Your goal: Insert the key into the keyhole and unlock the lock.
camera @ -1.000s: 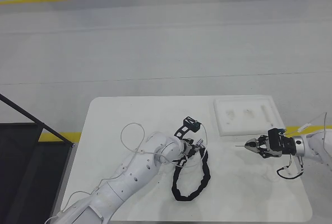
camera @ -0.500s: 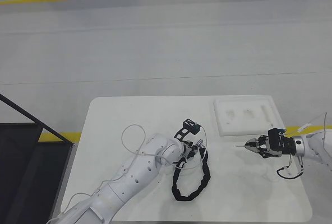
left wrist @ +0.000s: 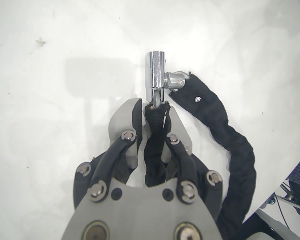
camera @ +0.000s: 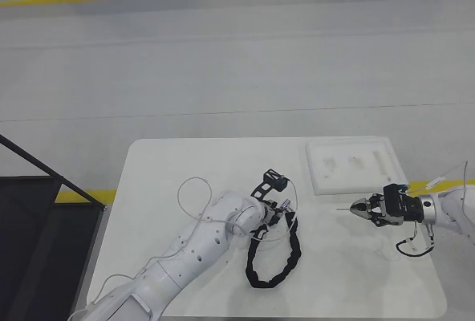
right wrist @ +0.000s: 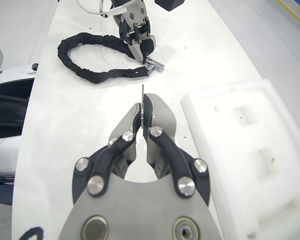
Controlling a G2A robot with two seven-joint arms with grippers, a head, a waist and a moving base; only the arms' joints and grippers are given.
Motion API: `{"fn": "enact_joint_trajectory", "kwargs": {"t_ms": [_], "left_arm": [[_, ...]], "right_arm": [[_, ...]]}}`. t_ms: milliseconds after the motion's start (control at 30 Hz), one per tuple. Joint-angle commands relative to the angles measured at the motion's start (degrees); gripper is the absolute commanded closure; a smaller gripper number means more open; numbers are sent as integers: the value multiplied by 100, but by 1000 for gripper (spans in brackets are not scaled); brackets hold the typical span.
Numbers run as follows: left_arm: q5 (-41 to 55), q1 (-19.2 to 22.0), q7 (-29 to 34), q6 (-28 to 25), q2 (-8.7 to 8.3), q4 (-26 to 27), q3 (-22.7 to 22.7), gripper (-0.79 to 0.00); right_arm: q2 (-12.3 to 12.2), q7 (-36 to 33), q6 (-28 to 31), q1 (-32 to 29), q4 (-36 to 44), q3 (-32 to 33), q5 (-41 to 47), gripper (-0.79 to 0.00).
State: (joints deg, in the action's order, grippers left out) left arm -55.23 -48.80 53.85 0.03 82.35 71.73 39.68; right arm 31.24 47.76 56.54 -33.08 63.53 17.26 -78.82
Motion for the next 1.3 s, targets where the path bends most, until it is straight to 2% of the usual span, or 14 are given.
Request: {"fn": "enact_joint_trajectory", "kwargs": {"t_ms": [0,167,267,333,367,700,800,1000,1267], "left_arm": [[-1,14,-10,10,20,-47,-14,-166],[-5,56,-44,6,67,-173,-41,-172],[-14,79,-47,9,94,-239,-54,-148],[-8,91,-55,10,110,-278,-55,-111],[-20,97,-57,15,118,-300,-57,0],[-23,107,-66,-24,159,-332,8,0],[4,47,-121,-116,134,-148,109,0],[-75,-150,236,-178,46,278,285,0],[271,-483,99,-556,-87,792,759,0]], "right_arm": [[0,0,0,0,0,0,0,0],[0,0,0,0,0,0,0,0],[0,0,0,0,0,0,0,0],[0,0,0,0,0,0,0,0],[0,0,0,0,0,0,0,0],[0,0,0,0,0,0,0,0],[0,0,0,0,0,0,0,0],[0,0,0,0,0,0,0,0],[0,0,0,0,0,0,0,0]]}}
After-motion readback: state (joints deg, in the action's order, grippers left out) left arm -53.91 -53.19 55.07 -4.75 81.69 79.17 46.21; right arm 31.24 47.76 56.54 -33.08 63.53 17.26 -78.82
